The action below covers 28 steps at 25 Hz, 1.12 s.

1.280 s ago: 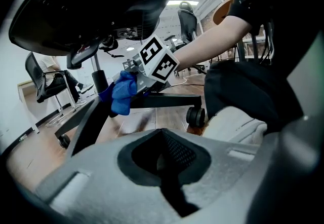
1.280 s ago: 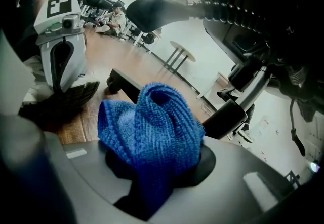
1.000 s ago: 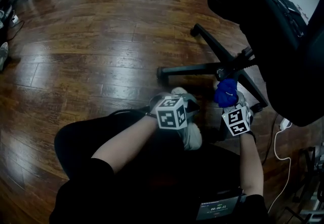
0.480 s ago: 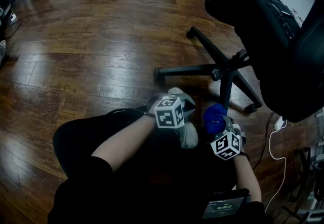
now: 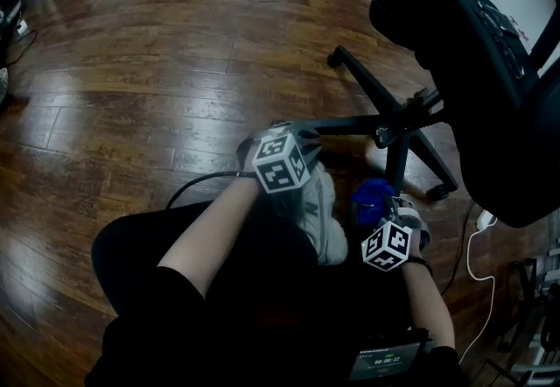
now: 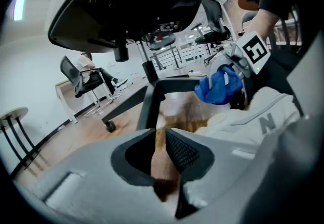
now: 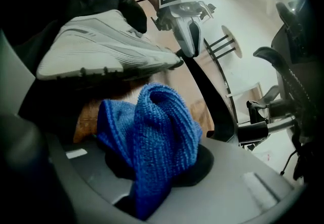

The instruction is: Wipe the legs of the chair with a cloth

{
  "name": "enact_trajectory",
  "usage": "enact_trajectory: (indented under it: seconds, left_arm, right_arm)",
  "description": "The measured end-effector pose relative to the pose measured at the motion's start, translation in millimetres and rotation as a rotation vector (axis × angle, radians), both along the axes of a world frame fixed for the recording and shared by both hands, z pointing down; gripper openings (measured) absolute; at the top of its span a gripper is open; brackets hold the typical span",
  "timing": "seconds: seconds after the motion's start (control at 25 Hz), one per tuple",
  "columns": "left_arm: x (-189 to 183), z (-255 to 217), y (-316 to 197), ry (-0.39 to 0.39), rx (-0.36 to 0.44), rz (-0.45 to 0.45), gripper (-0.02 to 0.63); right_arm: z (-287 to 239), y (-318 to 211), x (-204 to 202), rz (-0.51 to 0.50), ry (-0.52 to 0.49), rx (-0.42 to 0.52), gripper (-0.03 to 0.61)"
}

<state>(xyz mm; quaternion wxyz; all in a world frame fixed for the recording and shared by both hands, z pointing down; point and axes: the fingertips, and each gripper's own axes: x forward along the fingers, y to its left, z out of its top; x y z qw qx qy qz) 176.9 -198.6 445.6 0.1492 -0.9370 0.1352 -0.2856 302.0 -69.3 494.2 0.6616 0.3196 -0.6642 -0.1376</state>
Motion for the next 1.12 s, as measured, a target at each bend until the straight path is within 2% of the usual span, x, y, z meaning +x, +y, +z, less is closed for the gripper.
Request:
enact_trajectory:
  seconds: [0.12, 0.2, 0.24, 0.44, 0.52, 0.56, 0.64, 0.84, 1.12]
  left_arm:
    - [-12.5, -2.8, -36.8, -0.014, 0.034, -0.061, 0.125]
    - [-16.0, 11.0, -52.4, -0.069, 0.021, -0.078, 0.231]
    - [-16.1, 21.1, -56.4, -0.098, 0.004, -0.080, 0.247]
    - [-9.7, 71.2, -54.4, -0.236, -0.104, -0.036, 0.249]
    - [-11.1, 75.6, -57.9, -0.265, -0.090, -0.053, 0.126]
    - [-11.2, 74.2, -58.5, -0.263, -0.094, -0.066, 0.096]
    - [-10.5, 72.8, -54.1, -0.252, -0.111, -0.087, 0.094]
    - [-15.1, 77.1, -31.9, -0.255, -0.120, -0.087, 0.089]
    - [-19.8, 78.9, -23.1, -0.235, -0.157, -0.150, 0.086]
  right_arm:
    - [-3.7, -34.3, 4.9, 0.033, 0.033, 0.004, 0.104]
    - [-8.2, -58.1, 10.3, 0.063, 0.051, 0.013, 0.104]
    - [-11.4, -69.9, 13.7, 0.080, 0.058, 0.023, 0.104]
    - [-26.0, -127.3, 28.2, 0.140, 0.092, 0.095, 0.104]
    - [-31.9, -143.0, 32.4, 0.158, 0.087, 0.133, 0.104]
    - [-34.1, -146.8, 34.2, 0.163, 0.086, 0.145, 0.104]
    - [-35.2, -146.1, 36.2, 0.162, 0.091, 0.149, 0.104]
    - [-25.5, -110.9, 32.2, 0.127, 0.107, 0.104, 0.104]
    - [4.9, 2.4, 12.3, 0.047, 0.099, -0.062, 0.104]
